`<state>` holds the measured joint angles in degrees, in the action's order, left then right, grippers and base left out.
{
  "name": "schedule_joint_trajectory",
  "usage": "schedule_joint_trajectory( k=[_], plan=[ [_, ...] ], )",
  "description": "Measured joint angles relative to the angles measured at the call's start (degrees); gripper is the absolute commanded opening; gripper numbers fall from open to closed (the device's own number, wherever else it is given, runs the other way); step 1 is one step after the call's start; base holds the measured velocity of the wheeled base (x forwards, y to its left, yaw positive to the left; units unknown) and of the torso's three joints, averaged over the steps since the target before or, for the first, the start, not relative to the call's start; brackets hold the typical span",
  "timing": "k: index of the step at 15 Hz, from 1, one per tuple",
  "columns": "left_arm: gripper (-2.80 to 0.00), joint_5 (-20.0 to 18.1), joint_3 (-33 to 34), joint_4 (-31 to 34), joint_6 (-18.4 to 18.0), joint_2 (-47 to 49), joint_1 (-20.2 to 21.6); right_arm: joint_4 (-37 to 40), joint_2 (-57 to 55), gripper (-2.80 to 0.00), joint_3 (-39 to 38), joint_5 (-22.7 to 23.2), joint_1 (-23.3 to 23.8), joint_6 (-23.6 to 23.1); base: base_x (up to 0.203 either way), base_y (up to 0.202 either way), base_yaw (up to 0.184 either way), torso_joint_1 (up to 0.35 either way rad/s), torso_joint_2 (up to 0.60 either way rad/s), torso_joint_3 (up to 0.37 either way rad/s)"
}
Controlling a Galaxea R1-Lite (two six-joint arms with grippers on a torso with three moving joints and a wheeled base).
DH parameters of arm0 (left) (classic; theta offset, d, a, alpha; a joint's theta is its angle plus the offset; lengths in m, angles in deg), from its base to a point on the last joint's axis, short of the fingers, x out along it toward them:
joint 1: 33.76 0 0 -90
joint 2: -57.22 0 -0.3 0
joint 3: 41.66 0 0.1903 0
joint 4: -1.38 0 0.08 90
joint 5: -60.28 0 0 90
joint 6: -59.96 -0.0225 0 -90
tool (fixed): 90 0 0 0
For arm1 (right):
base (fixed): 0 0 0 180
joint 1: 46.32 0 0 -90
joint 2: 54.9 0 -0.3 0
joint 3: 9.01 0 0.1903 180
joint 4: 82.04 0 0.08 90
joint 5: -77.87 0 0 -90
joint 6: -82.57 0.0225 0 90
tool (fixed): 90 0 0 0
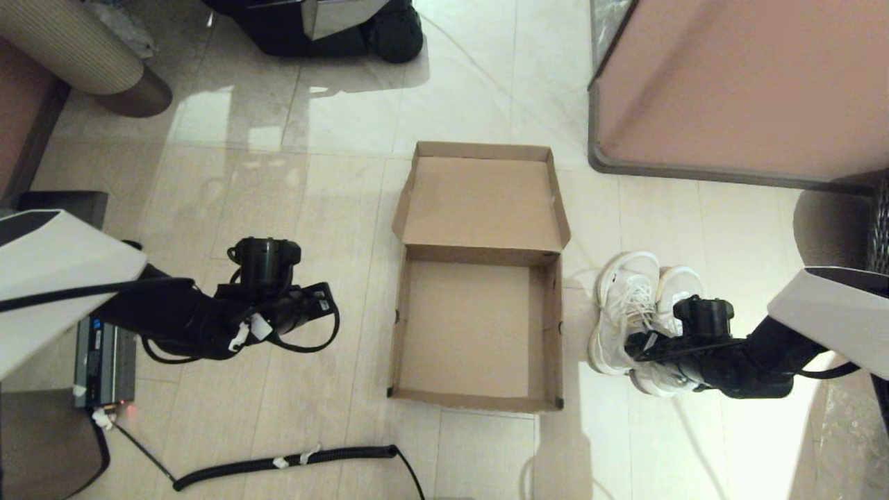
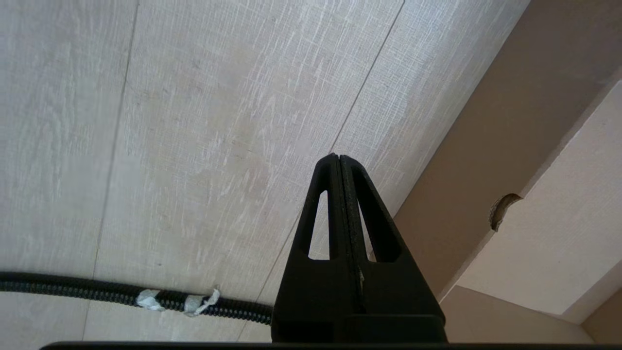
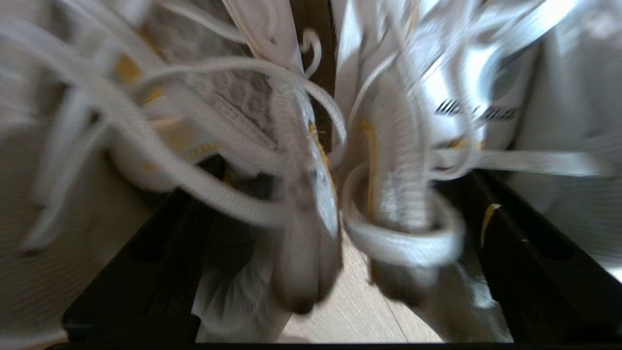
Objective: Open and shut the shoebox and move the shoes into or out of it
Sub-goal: Put the shoes into the shoe box
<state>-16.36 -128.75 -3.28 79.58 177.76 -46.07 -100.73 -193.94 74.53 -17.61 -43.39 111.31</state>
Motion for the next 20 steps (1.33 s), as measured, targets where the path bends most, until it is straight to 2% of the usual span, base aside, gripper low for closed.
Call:
schedule_joint_trajectory(
  k=[7, 13, 16, 18, 20],
  plan=[
    [-2.80, 0.0, 0.4, -0.2, -0.7, -0.1, -0.5, 0.1, -3.9, -2.80, 1.7, -0.1, 0.0, -0.2, 0.000, 0.000, 0.000, 0.000, 0.00, 0.000],
    [-2.80, 0.1, 2.1, -0.3, -0.5, -1.8, -0.7, 6.2, 3.2, -2.80, -0.3, 0.2, 0.0, 0.3, 0.000, 0.000, 0.000, 0.000, 0.00, 0.000],
    [-2.80, 0.2, 4.1, -0.3, -0.3, -4.1, -0.6, 14.3, 12.2, -2.80, -0.8, 0.3, -0.2, 0.3, 0.000, 0.000, 0.000, 0.000, 0.00, 0.000],
    [-2.80, 2.0, 5.3, -0.3, 0.6, -5.3, -0.7, 22.4, 20.2, -2.80, -0.1, 0.6, -1.2, 0.5, 0.000, 0.000, 0.000, 0.000, 0.00, 0.000],
    [-2.80, 3.7, 5.7, -0.3, 1.0, -6.1, -0.7, 31.5, 28.2, -2.80, 1.2, 0.8, -4.9, 1.9, 0.000, 0.000, 0.000, 0.000, 0.00, 0.000]
  ],
)
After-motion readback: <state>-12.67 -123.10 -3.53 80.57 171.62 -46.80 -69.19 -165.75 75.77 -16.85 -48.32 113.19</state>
